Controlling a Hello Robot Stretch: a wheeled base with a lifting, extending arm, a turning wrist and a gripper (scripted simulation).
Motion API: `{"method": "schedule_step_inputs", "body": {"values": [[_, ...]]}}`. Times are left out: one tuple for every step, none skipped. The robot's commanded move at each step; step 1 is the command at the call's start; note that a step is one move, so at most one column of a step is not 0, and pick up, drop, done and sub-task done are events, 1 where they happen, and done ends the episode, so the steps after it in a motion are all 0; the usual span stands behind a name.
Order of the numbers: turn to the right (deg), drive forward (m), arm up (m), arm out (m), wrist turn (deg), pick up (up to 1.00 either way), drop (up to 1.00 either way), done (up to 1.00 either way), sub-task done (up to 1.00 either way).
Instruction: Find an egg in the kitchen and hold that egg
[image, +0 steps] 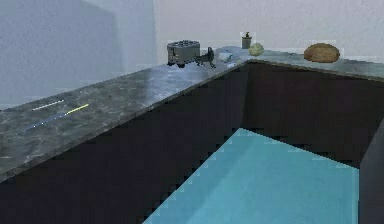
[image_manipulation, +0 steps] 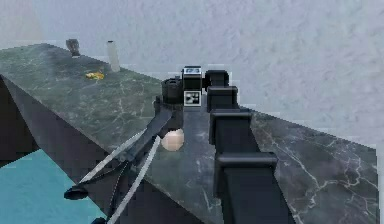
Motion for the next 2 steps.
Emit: {"method": "schedule_step_inputs", "body": {"values": [[0.0,0.0,0.0,0.0,45.0,0.0,0.0,0.0,0.0],[0.0,0.0,0.0,0.0,45.0,0.0,0.0,0.0,0.0]]}}
